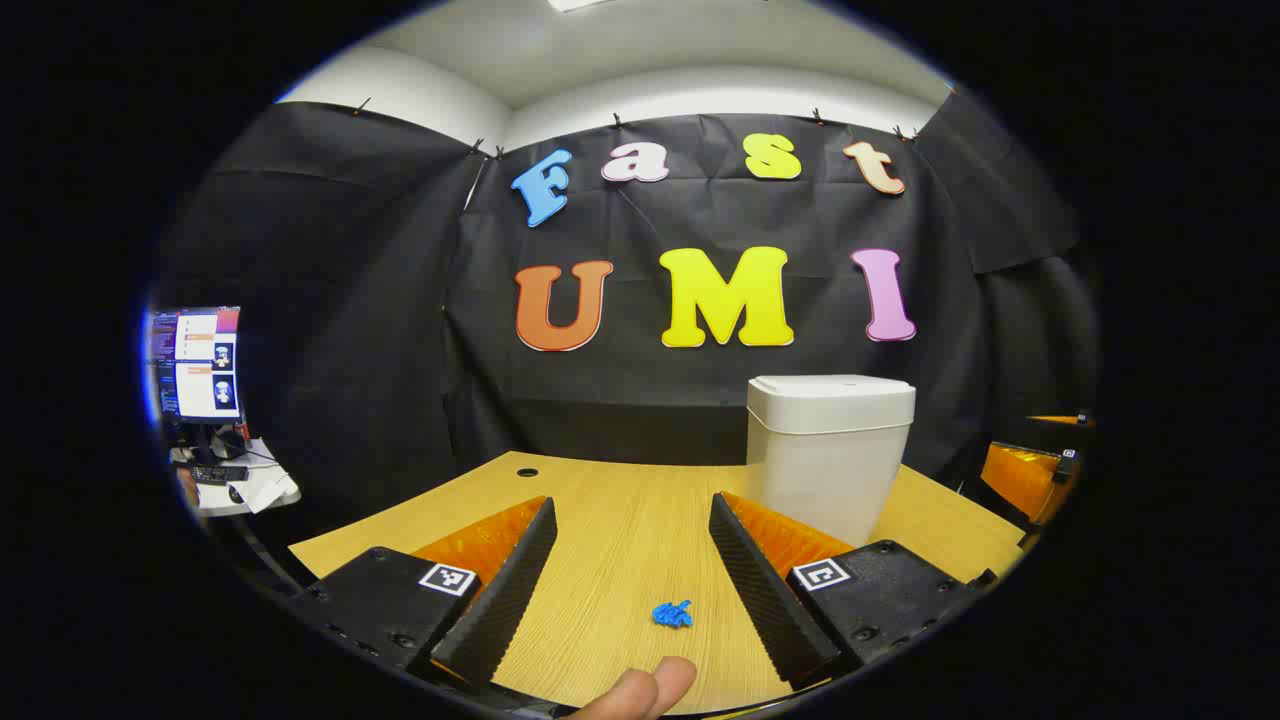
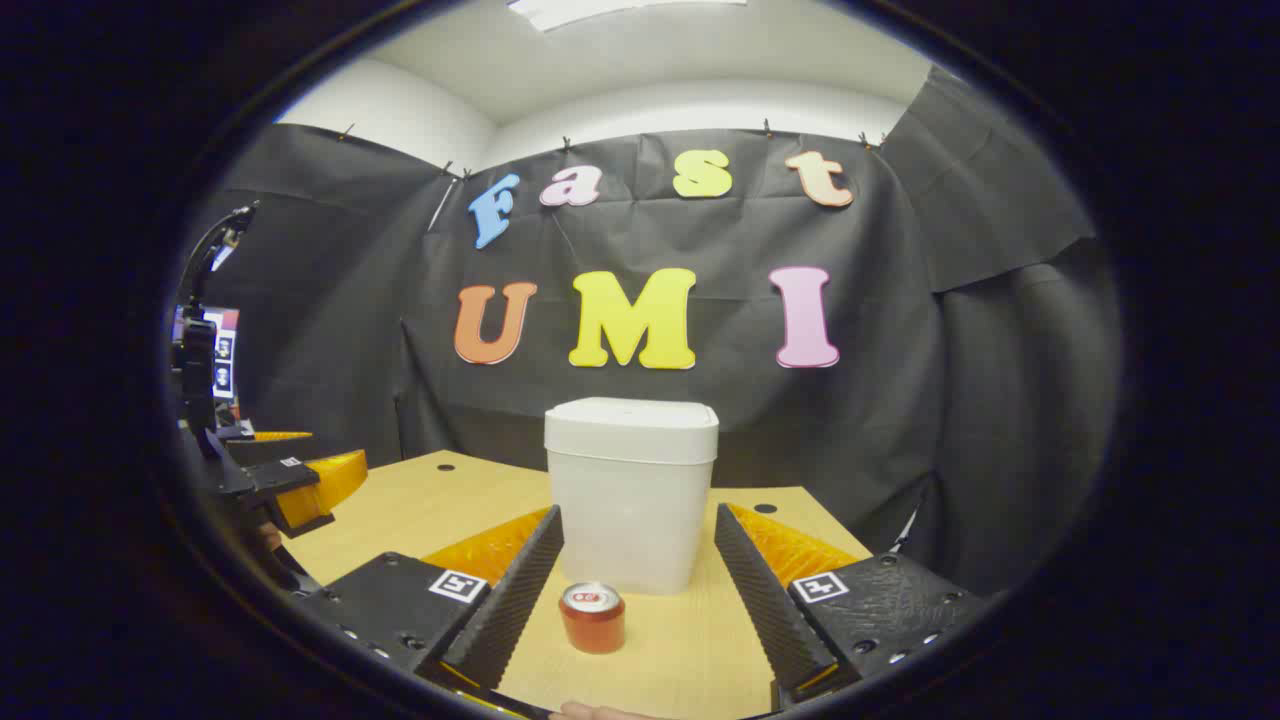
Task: Press the lid of the desktop garbage bin to open it, pick up the crumpled paper on the desktop and throw it into the bin, then pick up the pop can on the desktop and drop it into the bin, and finally close the garbage bin lid.
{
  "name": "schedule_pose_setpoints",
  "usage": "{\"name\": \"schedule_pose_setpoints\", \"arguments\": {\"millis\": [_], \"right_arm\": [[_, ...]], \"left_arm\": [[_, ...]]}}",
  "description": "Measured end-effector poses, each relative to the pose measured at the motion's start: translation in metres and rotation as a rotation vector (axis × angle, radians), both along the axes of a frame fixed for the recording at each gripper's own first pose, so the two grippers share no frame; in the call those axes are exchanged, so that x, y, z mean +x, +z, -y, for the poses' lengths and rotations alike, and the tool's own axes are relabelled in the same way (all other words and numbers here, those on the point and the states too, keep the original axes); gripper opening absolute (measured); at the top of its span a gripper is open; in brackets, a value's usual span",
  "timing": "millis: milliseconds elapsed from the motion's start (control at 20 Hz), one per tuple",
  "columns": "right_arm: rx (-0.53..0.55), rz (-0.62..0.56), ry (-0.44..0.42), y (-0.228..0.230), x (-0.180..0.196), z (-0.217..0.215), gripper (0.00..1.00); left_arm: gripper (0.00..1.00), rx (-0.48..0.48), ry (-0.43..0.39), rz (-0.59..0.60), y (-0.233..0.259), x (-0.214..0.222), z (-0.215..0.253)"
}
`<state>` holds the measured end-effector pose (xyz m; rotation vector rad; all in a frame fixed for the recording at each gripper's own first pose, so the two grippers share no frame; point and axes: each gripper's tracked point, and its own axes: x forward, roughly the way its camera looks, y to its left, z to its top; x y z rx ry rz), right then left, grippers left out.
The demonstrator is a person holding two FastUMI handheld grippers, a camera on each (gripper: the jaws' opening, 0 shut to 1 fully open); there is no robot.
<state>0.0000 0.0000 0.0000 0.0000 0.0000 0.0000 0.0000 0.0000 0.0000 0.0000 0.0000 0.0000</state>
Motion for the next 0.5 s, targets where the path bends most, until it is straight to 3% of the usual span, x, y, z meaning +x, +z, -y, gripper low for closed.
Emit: {"name": "schedule_pose_setpoints", "arguments": {"millis": [500], "right_arm": [[-0.006, -0.016, -0.015, -0.012, -0.007, 0.004, 0.95]], "left_arm": [[0.99, 0.013, 0.003, -0.033, -0.011, 0.000, 0.003]]}}
